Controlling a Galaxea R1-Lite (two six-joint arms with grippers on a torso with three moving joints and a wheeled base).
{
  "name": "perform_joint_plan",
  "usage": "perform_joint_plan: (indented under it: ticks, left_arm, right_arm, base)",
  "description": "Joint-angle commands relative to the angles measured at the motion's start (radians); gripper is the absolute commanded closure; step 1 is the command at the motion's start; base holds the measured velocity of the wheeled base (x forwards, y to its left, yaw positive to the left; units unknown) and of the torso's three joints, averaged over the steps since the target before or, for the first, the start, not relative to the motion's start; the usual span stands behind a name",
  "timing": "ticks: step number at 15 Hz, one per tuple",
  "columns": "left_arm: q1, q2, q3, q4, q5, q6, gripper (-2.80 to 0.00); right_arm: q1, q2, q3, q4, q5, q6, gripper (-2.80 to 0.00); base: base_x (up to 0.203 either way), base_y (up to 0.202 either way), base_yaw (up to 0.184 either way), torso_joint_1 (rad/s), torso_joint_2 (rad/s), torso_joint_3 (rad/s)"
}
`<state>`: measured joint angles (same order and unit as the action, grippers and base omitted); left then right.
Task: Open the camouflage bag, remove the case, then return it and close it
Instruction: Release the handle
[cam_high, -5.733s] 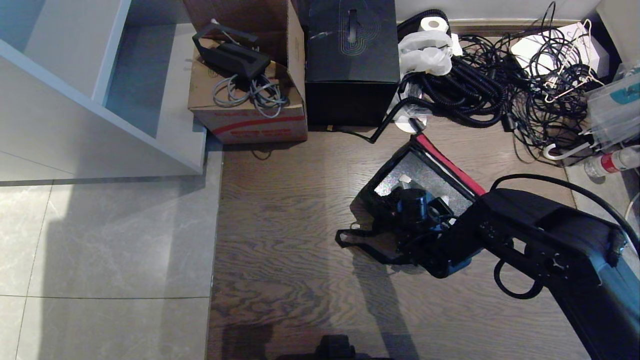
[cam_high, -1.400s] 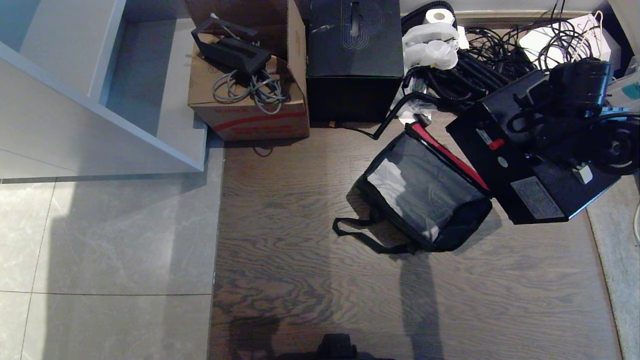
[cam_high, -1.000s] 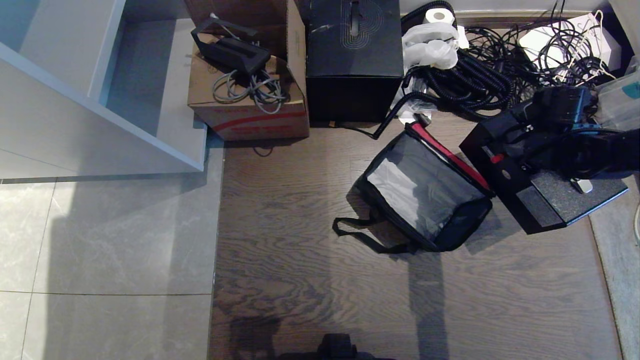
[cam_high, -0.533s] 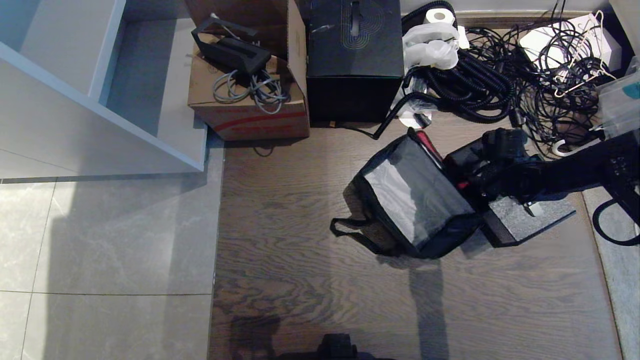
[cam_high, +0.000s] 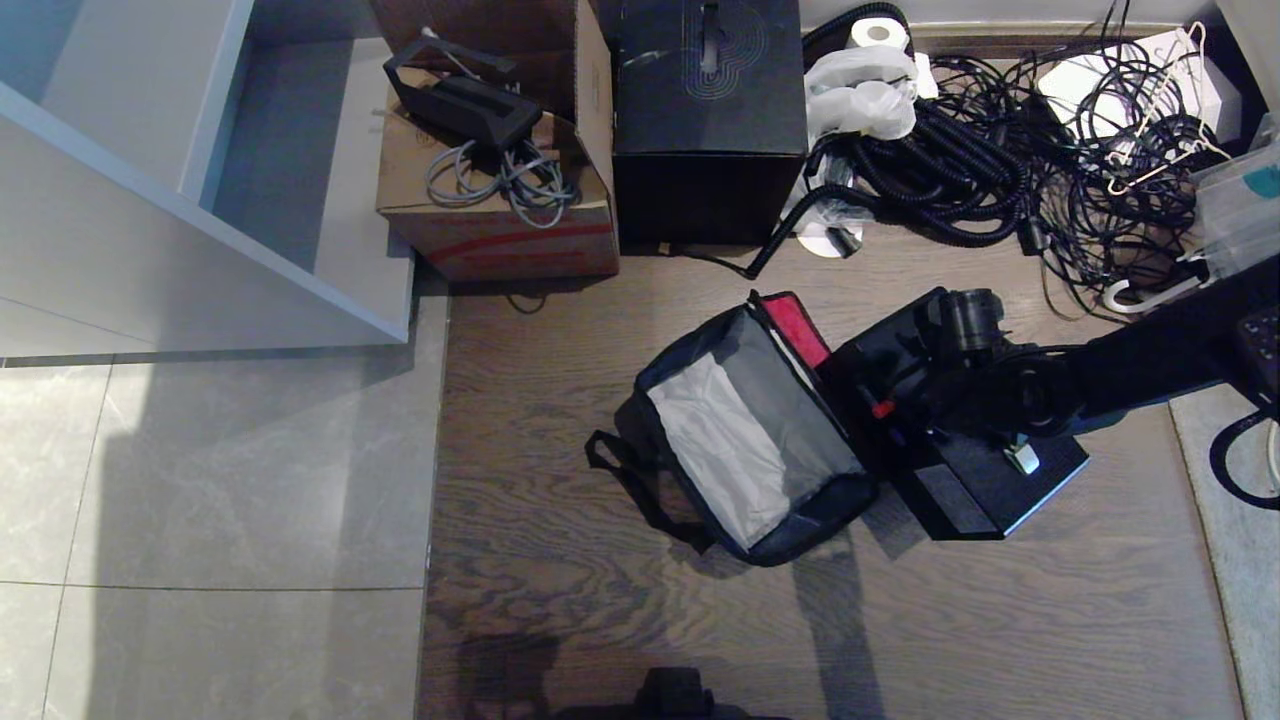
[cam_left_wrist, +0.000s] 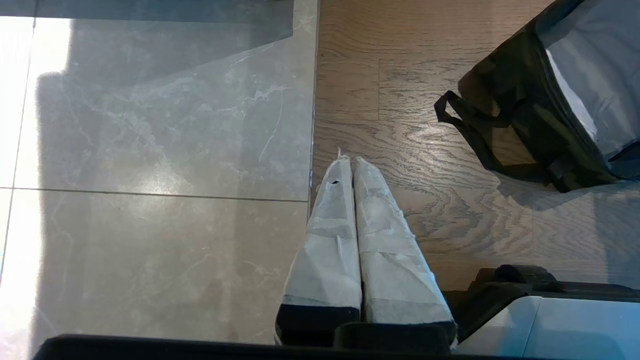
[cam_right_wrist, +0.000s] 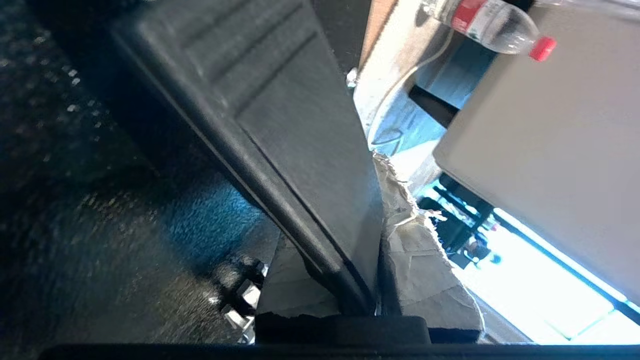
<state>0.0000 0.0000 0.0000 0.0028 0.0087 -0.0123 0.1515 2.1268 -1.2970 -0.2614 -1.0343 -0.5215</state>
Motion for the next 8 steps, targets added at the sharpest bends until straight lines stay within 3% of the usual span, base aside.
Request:
perform_joint_plan:
  ticks: [1, 7, 8]
  left_arm:
    - [0.0, 0.0, 0.0, 0.0, 0.001, 0.0, 0.0]
    - [0.0, -0.002, 0.0, 0.0, 0.001, 0.0, 0.0]
    - [0.0, 0.0, 0.0, 0.0, 0.001, 0.0, 0.0]
  right_arm:
    - [-0.018, 0.006, -0.011, -0.004, -0.007, 0.004, 0.0]
    - [-0.023, 0.132, -0.087, 0.003, -0.008, 0.064, 0.0]
    - [-0.023, 0.155, -0.088, 0.006, -0.007, 0.066, -2.8]
  base:
    - [0.0, 0.0, 0.0, 0.0, 0.0, 0.0]
    - [0.0, 0.0, 0.0, 0.0, 0.0, 0.0]
    - [0.0, 0.0, 0.0, 0.0, 0.0, 0.0]
